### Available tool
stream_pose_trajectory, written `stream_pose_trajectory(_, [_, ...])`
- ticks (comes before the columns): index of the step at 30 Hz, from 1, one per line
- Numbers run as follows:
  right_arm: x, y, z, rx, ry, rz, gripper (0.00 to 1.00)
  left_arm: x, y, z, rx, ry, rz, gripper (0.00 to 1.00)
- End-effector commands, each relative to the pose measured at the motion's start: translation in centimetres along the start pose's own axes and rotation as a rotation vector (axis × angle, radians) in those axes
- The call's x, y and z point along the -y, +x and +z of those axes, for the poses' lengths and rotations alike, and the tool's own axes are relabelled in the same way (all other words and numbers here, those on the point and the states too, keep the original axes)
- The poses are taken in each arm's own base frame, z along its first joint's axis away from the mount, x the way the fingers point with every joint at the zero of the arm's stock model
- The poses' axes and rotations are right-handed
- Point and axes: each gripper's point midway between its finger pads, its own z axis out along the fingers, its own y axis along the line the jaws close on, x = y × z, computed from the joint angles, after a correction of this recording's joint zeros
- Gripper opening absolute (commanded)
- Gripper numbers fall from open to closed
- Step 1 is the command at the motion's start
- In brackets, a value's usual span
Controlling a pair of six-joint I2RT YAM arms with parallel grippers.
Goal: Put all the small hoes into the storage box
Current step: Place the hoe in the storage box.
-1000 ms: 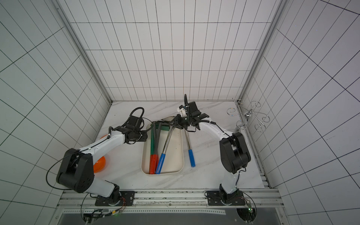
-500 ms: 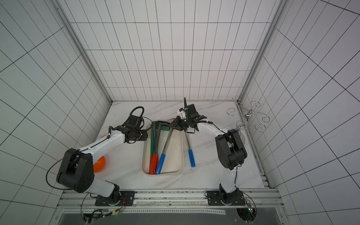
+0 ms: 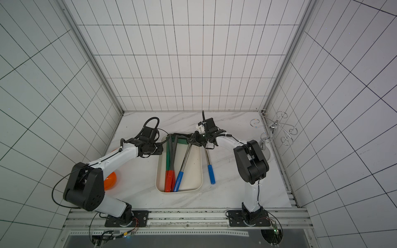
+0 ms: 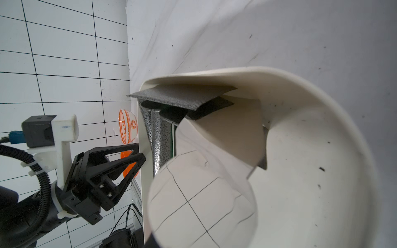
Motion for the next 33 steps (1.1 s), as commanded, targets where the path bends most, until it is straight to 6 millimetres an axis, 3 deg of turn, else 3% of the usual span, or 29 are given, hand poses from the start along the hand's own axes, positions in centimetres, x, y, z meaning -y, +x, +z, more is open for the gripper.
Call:
stream_pose_trajectory(1, [3.4,2.8,0.9,-0.067,0.112,-0.006,0.18,0.5,-1.5,-0.4,0.041,0.018,-0.002,0.41])
stream_pose_trajectory(6, [4.0,2.1,-0.6,-0.044,0.226,-0.027,0.31,0.5,-1.4,-0.3,0.038,0.021,-0.003,0.41])
stream_pose_trajectory(10, [4.5,1.6,-1.8,-0.025,0.316,-0.039,0.36,0.6,-1.4,-0.3,0.04,0.025,-0.003,0.42])
stream_pose_trajectory(17, [4.8,1.3,-2.2,-0.02,0.384,-0.046,0.36,0.7,-1.3,-0.3,0.039,0.027,-0.003,0.41])
stream_pose_trajectory(18, [4.8,1.2,-2.3,-0.018,0.391,-0.047,0.34,0.7,-1.2,-0.2,0.037,0.027,-0.004,0.41])
stream_pose_trajectory(22, [4.5,0.8,-2.1,-0.015,0.38,-0.046,0.02,0.8,-1.2,-0.1,0.036,0.033,-0.004,0.41])
stream_pose_trajectory(23, [4.2,0.7,-2.1,-0.01,0.366,-0.053,0.0,0.8,-1.2,-0.1,0.036,0.034,-0.004,0.41])
stream_pose_trajectory(33, [0.3,0.8,-1.6,0.012,0.073,-0.032,0.0,0.9,-1.2,-0.1,0.035,0.038,-0.002,0.4])
